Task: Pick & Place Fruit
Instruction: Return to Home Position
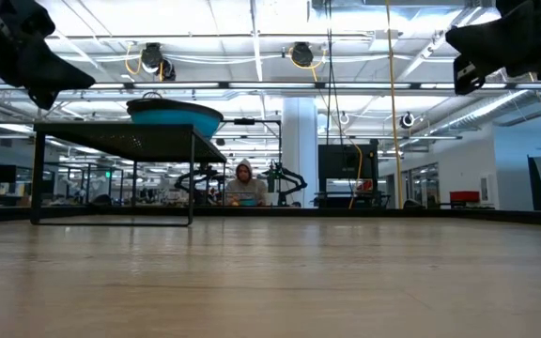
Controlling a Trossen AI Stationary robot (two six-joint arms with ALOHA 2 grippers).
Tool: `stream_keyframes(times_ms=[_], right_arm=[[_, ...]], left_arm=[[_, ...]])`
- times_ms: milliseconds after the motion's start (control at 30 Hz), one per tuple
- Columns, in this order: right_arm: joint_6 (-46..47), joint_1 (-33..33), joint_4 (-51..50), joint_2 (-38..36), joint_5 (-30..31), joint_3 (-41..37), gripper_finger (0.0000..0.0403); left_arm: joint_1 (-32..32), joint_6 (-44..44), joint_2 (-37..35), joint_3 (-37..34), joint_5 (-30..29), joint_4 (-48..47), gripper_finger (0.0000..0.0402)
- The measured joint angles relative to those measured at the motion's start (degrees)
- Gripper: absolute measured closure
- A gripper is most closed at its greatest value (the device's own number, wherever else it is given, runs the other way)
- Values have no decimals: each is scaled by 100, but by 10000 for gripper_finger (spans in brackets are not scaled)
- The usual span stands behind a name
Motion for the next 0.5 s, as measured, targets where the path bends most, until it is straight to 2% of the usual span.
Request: stream_keyframes(times_ms=[233, 500], right_arm=[[335, 1, -1044, -898, 77, -1, 403], [-207, 1, -1541, -1284, 74, -1, 403]], left_arm=[[0, 195, 0, -101, -223, 275, 398], [0, 681, 0, -589, -439, 1043, 398]])
